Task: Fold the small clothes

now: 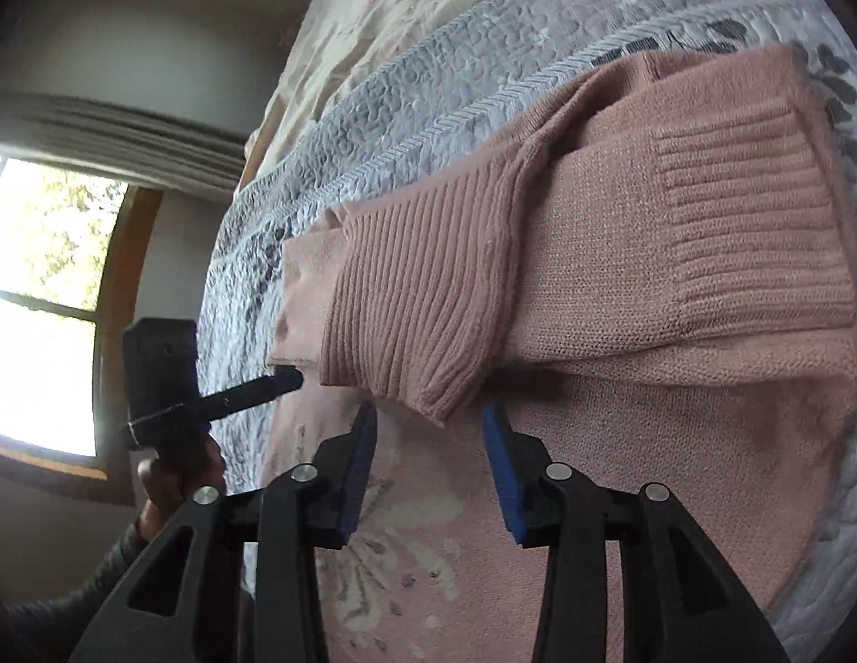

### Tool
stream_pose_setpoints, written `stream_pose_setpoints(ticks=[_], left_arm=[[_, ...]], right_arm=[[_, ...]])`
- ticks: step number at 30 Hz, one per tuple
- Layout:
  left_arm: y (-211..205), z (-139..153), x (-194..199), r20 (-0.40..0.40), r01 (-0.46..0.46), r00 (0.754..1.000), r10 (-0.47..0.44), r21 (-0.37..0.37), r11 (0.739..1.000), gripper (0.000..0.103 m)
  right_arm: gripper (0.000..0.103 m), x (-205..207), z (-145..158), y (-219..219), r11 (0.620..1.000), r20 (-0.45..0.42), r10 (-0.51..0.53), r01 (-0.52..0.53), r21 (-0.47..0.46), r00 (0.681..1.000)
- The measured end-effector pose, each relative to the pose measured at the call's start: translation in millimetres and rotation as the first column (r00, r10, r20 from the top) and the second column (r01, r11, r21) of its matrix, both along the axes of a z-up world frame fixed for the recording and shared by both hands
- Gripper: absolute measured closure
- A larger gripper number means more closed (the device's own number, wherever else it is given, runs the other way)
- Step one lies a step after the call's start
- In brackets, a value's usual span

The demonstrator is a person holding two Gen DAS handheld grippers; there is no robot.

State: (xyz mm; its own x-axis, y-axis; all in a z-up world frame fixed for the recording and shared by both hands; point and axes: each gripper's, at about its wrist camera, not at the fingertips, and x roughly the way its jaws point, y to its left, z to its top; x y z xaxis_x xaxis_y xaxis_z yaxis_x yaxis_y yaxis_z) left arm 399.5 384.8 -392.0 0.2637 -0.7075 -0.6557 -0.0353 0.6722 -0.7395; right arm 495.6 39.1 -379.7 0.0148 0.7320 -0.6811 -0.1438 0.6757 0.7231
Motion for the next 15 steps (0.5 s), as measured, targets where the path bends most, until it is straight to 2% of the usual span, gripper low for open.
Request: stream_pose_setpoints(ticks=[3, 4, 5, 6, 7, 10, 12, 15], left_arm=[[-7.8, -12.7, 4.6, -0.060, -0.037, 0.998, 0.035, -0.026, 0.999, 0.060], [-11.0, -15.1, 5.6, -0.076, -0.036, 0.997, 0.034, -0.027, 0.999, 0.061], [-14.6, -15.7, 6.8, -0.082, -0.035, 0.996, 0.034, -0.014, 0.999, 0.076], [-16.9, -15.9, 7.1, -0.088, -0.040, 0.995, 0.042, 0.022, 0.999, 0.096], [-19.2, -17.8, 7.4, -0.105, -0.044, 0.993, 0.050, 0.063, 0.997, 0.096], [-17.4, -26.3, 7.3, -0.147, -0.074, 0.985, 0.089, 0.103, 0.992, 0.096], [-15.0, -30.0, 4.8, -0.161, -0.089, 0.981, 0.106, 0.106, 0.990, 0.096], [-11.0, -19.4, 1.0, -0.150, -0.092, 0.984, 0.097, 0.041, 0.995, 0.094]], right_arm=[[0.062, 4.8, -10.6, 6.0, 0.999, -0.055, -0.032, 0.033, 0.013, 0.998], [0.068, 5.1, -14.4, 10.2, 1.000, -0.067, -0.026, 0.026, 0.002, 0.997], [0.084, 5.6, -16.5, 14.2, 1.000, -0.060, -0.014, 0.012, -0.026, 0.998], [0.091, 5.4, -17.6, 17.2, 0.997, -0.036, -0.007, 0.004, -0.081, 0.999], [0.091, 5.0, -20.2, 17.9, 0.994, -0.025, -0.007, 0.004, -0.113, 1.000], [0.092, 1.2, -36.7, 15.0, 0.982, -0.039, -0.011, 0.003, -0.188, 0.999], [0.092, -3.1, -42.7, 14.1, 0.983, -0.047, -0.005, -0.004, -0.186, 0.999], [0.076, -4.7, -27.7, 9.6, 0.988, -0.035, -0.021, 0.015, -0.155, 0.999]])
